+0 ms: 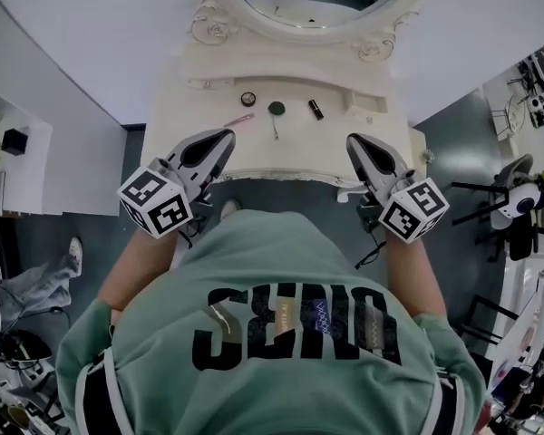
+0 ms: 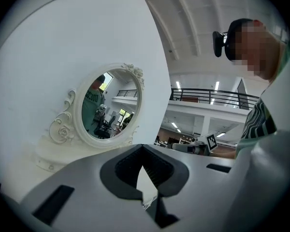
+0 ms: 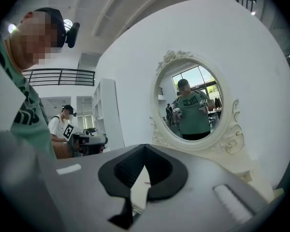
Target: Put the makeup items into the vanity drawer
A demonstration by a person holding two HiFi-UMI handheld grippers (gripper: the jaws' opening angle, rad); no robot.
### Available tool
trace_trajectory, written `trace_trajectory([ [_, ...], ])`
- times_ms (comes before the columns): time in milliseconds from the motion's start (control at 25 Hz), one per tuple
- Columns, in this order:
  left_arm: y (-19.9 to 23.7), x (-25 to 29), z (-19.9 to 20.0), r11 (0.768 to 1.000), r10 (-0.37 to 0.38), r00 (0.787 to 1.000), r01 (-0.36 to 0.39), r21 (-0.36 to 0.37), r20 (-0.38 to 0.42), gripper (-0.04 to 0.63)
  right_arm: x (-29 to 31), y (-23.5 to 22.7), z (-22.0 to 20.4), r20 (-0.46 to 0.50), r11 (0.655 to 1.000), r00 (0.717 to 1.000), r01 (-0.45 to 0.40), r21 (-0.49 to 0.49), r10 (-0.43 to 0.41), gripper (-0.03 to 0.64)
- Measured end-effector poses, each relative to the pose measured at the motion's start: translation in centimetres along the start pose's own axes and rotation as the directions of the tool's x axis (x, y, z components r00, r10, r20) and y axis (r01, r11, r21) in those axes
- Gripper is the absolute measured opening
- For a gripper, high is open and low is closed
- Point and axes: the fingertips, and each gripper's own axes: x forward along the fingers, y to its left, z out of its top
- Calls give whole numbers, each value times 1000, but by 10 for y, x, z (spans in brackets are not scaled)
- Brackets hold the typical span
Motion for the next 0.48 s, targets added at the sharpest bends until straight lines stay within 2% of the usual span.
trace_trajectory([
  [120, 45, 20, 24, 999, -34, 998, 35, 21, -45, -2, 50, -16, 12, -4, 1000, 1000, 22, 9, -22, 8],
  [240, 82, 40, 41, 999, -40, 998, 41, 17, -56, -2, 84, -33, 21, -16, 999, 999, 30, 12, -30, 8],
  [480, 113, 89, 37, 1000, 3, 998, -4, -24, -67, -2, 111, -83, 22, -67, 1000, 998, -15, 12, 16, 8],
])
